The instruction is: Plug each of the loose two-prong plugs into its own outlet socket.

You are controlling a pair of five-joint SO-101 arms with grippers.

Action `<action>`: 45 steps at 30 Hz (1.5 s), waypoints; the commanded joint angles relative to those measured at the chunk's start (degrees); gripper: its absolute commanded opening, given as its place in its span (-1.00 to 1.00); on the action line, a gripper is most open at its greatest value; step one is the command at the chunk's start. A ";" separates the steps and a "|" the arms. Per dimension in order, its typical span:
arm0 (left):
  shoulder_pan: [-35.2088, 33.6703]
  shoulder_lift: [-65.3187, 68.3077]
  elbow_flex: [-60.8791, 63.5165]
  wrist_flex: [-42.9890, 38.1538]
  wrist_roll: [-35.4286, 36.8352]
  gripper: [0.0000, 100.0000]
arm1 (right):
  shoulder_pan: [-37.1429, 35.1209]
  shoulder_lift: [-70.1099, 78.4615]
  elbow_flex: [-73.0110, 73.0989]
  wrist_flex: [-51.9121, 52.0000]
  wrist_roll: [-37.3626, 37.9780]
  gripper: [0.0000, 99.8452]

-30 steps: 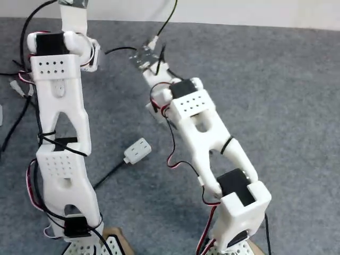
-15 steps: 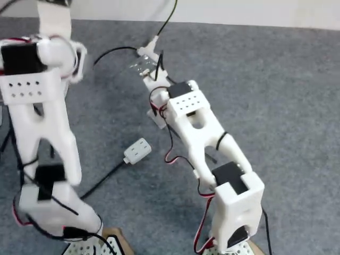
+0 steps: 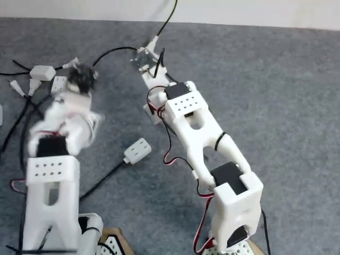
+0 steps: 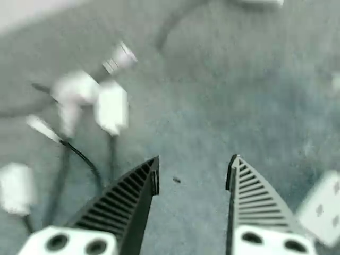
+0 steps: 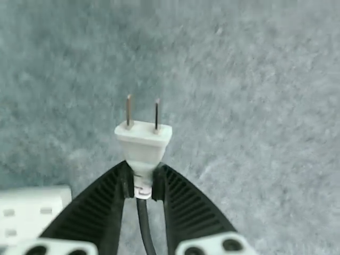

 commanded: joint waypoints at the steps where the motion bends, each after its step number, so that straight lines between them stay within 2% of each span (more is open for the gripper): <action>1: 0.92 -2.42 6.29 -7.82 -0.62 -0.56 | -1.71 -1.01 -0.13 -5.14 -2.81 -0.98; 8: 2.59 -2.07 13.49 -14.33 -0.88 -0.56 | -5.93 -9.10 17.10 -18.42 -2.37 -0.98; 15: 3.56 -2.42 15.34 -15.21 -0.70 -0.56 | -7.60 -37.14 35.12 -18.95 -1.49 -0.98; 18: 5.23 -2.42 15.25 -15.12 -0.44 -0.56 | -9.36 -42.86 39.78 -18.77 -1.41 -0.98; 23: 6.11 -2.15 14.90 -14.59 -0.53 -0.56 | -12.53 -43.30 42.24 -16.04 -1.14 -0.98; 27: 5.85 -2.07 14.55 -13.45 -0.79 -0.56 | -16.22 -43.21 39.16 -7.52 2.20 -0.98; 31: 5.85 -2.33 14.55 -12.40 -0.79 -0.56 | -17.10 -40.31 34.15 -0.92 2.29 -0.98; 40: 4.18 -2.07 13.41 -11.43 -0.79 -0.56 | -17.01 -30.90 29.93 -0.40 -0.62 -0.98; 45: 3.38 -2.07 13.05 -11.43 -0.79 -0.56 | -16.84 -30.90 30.37 -4.09 -6.59 -0.98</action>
